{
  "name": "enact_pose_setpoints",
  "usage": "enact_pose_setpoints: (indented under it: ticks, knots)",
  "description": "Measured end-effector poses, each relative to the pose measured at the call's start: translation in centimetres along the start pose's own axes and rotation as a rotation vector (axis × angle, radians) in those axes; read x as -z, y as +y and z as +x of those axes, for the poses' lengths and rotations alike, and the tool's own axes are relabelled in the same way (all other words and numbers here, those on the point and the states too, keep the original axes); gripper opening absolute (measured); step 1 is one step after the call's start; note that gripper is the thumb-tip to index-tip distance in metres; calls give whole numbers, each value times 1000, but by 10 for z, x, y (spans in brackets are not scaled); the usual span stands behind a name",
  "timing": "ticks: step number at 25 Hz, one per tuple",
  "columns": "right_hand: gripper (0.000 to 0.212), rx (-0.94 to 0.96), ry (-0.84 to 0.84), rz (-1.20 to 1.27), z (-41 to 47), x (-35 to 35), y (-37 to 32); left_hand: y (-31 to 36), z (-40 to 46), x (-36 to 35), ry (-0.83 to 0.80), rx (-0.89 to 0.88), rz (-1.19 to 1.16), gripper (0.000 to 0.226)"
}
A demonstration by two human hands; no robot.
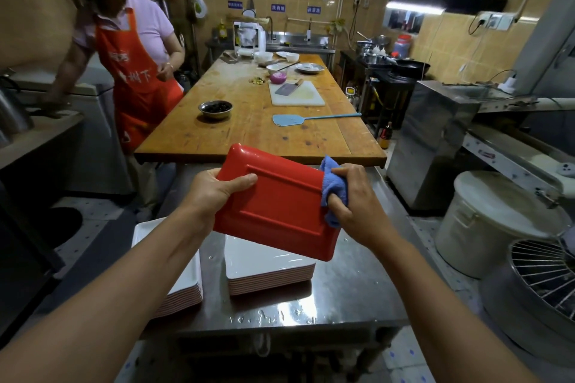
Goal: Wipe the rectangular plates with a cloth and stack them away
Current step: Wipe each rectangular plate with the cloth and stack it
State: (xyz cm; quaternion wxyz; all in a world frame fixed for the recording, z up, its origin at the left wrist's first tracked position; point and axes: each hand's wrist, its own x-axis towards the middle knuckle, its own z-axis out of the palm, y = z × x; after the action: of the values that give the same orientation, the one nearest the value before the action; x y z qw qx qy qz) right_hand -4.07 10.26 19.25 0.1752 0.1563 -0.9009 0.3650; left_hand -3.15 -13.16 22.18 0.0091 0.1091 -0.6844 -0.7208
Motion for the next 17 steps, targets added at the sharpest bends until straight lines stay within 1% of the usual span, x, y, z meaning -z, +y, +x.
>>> enact_pose_setpoints:
  ticks: [3,9,13,15,17]
  knots:
    - [32,-35,20,31,10,-1,-2,-5,3,-5,11,58,-65,19]
    - [56,-40,16,85,-12,-15,1,-12,18,-13,84,142,-207,20]
    - [64,-53,-24,89,-32,-26,7,-13,26,-17,114,180,-246,37]
    - [67,-9,3,68,-33,-30,6,-12,26,-19,110,189,-253,45]
    - [68,62,39,-34,-33,-36,3,-11,25,-22,115,187,-268,47]
